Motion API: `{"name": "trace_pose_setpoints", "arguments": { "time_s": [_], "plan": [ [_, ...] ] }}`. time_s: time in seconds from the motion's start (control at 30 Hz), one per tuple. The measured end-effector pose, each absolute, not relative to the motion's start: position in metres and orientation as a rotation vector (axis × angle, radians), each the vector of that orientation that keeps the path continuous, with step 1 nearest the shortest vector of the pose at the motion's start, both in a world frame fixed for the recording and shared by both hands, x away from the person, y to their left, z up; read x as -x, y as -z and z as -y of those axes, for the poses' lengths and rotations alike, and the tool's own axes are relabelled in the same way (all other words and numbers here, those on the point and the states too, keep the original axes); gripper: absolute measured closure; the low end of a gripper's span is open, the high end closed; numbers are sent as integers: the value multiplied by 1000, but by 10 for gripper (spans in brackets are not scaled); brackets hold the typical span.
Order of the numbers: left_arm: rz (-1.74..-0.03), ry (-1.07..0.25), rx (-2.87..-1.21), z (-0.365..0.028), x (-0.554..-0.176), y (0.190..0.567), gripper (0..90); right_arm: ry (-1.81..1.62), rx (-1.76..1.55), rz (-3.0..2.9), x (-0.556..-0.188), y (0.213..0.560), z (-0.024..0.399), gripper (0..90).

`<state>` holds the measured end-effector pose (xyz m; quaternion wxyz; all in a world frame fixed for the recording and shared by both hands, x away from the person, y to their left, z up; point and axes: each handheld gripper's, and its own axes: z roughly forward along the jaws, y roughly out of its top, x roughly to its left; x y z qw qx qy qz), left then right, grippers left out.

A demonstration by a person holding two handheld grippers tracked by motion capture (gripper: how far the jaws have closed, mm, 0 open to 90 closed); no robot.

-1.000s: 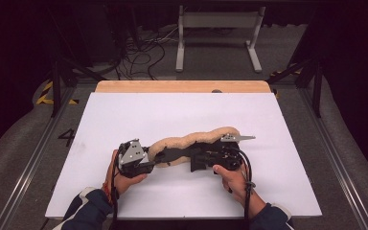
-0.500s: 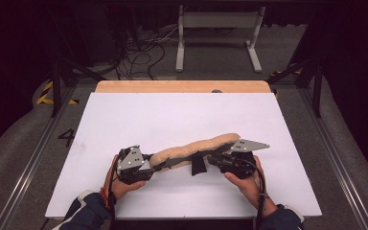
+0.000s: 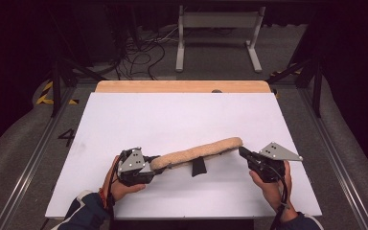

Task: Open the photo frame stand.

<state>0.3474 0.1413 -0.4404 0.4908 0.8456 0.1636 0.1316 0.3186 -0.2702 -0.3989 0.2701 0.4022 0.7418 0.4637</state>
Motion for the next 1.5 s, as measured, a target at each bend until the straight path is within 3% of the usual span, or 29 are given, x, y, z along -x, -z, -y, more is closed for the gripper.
{"name": "trace_pose_setpoints", "arguments": {
  "time_s": [1.5],
  "plan": [
    [-407,-274,-2062,-139,-333,441,603,-1327,-1209,-1983,-362,414,283,900]
  ]
}}
